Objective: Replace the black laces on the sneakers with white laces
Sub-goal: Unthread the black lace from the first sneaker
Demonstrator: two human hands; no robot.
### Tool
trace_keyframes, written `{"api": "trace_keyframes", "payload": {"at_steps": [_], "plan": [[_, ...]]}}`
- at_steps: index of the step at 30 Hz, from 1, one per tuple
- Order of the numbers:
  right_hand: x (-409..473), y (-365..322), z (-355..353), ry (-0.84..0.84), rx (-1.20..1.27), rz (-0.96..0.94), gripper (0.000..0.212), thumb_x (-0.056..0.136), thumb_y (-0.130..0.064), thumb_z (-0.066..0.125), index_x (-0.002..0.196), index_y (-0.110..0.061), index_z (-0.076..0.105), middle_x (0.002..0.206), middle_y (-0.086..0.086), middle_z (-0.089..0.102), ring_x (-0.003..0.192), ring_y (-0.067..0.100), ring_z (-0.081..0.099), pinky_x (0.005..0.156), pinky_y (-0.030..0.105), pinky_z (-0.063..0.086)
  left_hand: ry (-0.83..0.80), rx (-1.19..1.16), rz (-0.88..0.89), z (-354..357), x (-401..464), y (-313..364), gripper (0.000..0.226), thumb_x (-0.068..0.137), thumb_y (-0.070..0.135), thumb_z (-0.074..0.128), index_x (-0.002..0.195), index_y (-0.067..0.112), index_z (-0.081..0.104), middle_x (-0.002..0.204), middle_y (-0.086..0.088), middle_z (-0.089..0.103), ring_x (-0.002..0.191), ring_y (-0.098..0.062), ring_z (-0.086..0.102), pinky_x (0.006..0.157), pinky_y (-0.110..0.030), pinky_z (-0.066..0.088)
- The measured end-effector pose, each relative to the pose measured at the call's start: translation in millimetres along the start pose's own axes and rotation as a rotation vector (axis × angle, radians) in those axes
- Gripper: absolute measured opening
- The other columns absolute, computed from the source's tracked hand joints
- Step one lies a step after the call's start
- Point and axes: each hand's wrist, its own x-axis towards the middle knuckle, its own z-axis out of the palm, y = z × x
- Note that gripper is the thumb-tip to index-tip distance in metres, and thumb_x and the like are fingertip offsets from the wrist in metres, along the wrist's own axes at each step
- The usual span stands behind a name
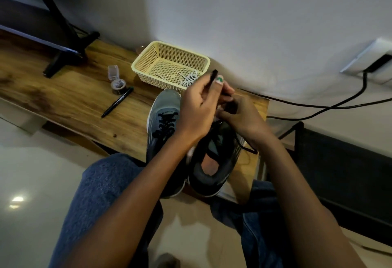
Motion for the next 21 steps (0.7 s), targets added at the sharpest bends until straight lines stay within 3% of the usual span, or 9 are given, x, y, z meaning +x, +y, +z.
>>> {"api": "trace_keyframes", "payload": {"at_steps": [3,7,10,15,17,20,21], "plan": [[-7.4,1.9,-15.1,0.116,-0.347,0.049,0.009,0.09,-0.009,0.064,0.095,-0.01,0.071,0.089,0.001,0.069,0.086,0.015,0.064,0.078,0.032,0.05,0.161,-0.063,-0.062,-17.0,-1.3,3.1,0.023,0.099,0.016,0.045,0.083,0.014,0.06,0.087,-0.011,0.069,0.078,-0.026,0.068,0.068,-0.027,0.054],[-30.7,-33.8,-42.4,0.334,0.013,0.049,0.013,0.085,0.0,0.068,0.091,-0.012,0.068,0.082,0.012,0.069,0.068,0.017,0.067,0.06,0.024,0.057,0.303,-0.126,-0.317,-38.4,-5.3,-0.6,0.019,0.096,0.01,0.052,0.079,0.013,0.06,0.082,-0.006,0.064,0.066,-0.014,0.059,0.055,-0.015,0.044],[-47.8,-73.6,-50.9,0.379,0.24,-0.019,0.018,0.083,0.003,0.068,0.1,-0.002,0.066,0.09,0.024,0.065,0.072,0.023,0.069,0.063,0.029,0.059,0.15,-0.109,-0.411,-42.0,-15.2,-5.3,0.006,0.094,0.01,0.055,0.096,0.016,0.057,0.098,-0.006,0.062,0.079,-0.012,0.059,0.063,-0.014,0.044],[-61.6,-128.3,-47.7,0.365,0.426,-0.145,0.021,0.082,0.004,0.067,0.102,-0.001,0.064,0.079,0.013,0.069,0.074,0.026,0.071,0.066,0.029,0.057,-0.279,-0.014,-0.406,-31.9,-43.1,-5.5,0.055,0.079,0.02,0.05,0.132,0.032,0.042,0.133,0.0,0.051,0.121,-0.012,0.049,0.098,-0.032,0.042],[-62.2,-136.9,-44.2,0.379,0.501,-0.173,0.019,0.082,0.003,0.068,0.1,-0.001,0.064,0.073,0.008,0.069,0.074,0.027,0.071,0.067,0.029,0.057,-0.387,0.016,-0.409,-27.9,-51.6,-3.6,0.054,0.078,0.021,0.047,0.13,0.037,0.046,0.133,0.005,0.053,0.122,-0.013,0.05,0.1,-0.036,0.043],[-59.8,-132.7,-34.2,0.476,0.551,-0.18,0.015,0.083,0.005,0.066,0.095,-0.003,0.062,0.077,0.01,0.066,0.074,0.026,0.07,0.067,0.029,0.057,-0.422,0.056,-0.413,-22.6,-58.1,-0.6,0.037,0.088,0.022,0.044,0.12,0.033,0.06,0.12,0.001,0.06,0.105,-0.017,0.059,0.085,-0.034,0.047],[-59.1,-125.4,-28.6,0.528,0.539,-0.159,0.013,0.084,0.005,0.066,0.093,-0.004,0.062,0.082,0.011,0.065,0.075,0.025,0.07,0.068,0.03,0.058,-0.416,0.141,-0.382,-21.6,-58.4,-1.5,0.033,0.091,0.026,0.043,0.116,0.033,0.064,0.117,-0.001,0.061,0.104,-0.019,0.057,0.086,-0.034,0.045]]}}
